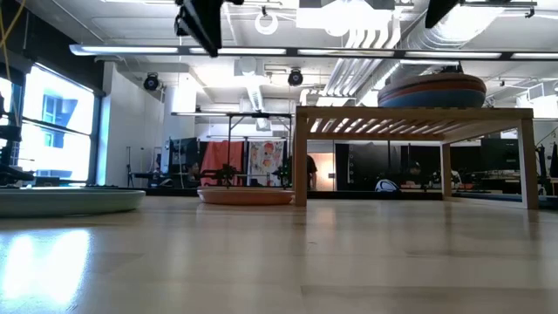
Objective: Place and stack plates onto a shelf
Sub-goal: Put the light orange plate on the shelf
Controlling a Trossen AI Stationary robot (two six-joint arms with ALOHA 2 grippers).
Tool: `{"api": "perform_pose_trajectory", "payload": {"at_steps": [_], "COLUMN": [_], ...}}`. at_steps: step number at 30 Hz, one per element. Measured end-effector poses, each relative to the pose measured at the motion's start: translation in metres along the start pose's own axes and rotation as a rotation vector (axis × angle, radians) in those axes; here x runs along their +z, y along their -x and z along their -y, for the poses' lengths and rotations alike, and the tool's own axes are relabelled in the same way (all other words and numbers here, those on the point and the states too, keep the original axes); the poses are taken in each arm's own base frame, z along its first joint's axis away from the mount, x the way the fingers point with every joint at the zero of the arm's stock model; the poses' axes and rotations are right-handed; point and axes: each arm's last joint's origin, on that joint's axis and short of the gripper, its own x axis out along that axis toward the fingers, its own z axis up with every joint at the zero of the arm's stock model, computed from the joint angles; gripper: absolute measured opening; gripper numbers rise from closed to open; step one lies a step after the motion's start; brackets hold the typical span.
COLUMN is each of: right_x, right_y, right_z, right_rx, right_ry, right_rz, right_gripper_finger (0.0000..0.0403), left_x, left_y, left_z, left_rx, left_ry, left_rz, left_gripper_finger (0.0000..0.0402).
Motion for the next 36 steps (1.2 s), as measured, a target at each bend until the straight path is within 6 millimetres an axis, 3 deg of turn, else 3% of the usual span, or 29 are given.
{"api": "perform_pose_trajectory", "payload": {"at_steps": [8,13,25,36], "right_x": [0.002,0.002,0.002,0.003], "right_y": [0.011,0.011,0.011,0.01], "right_z": [0.0,0.0,0.0,0.0], "right_rx": [0.074,0.074,0.074,0.062], "right_ry": [-0.038,-0.046,-0.085,-0.094], "right_rz": [0.027,0.027,0.027,0.038], "right_gripper_finger": [0.0074,0.0074,0.0074,0.0074], "left_x": [-0.014,-0.024,-0.037,-0.036], "left_y": [-0.039,-0.062,-0.108,-0.134], "left_z": [-0.001,-0.003,-0.014,-0.041], "left_rx": [0.018,0.024,0.109,0.141], "left_ry": [-0.126,-0.296,-0.604,-0.625], "left_rz": [-0.079,-0.107,-0.061,0.009], "left_gripper_finger": [0.0102,0.0102,0.0102,0.0102]}}
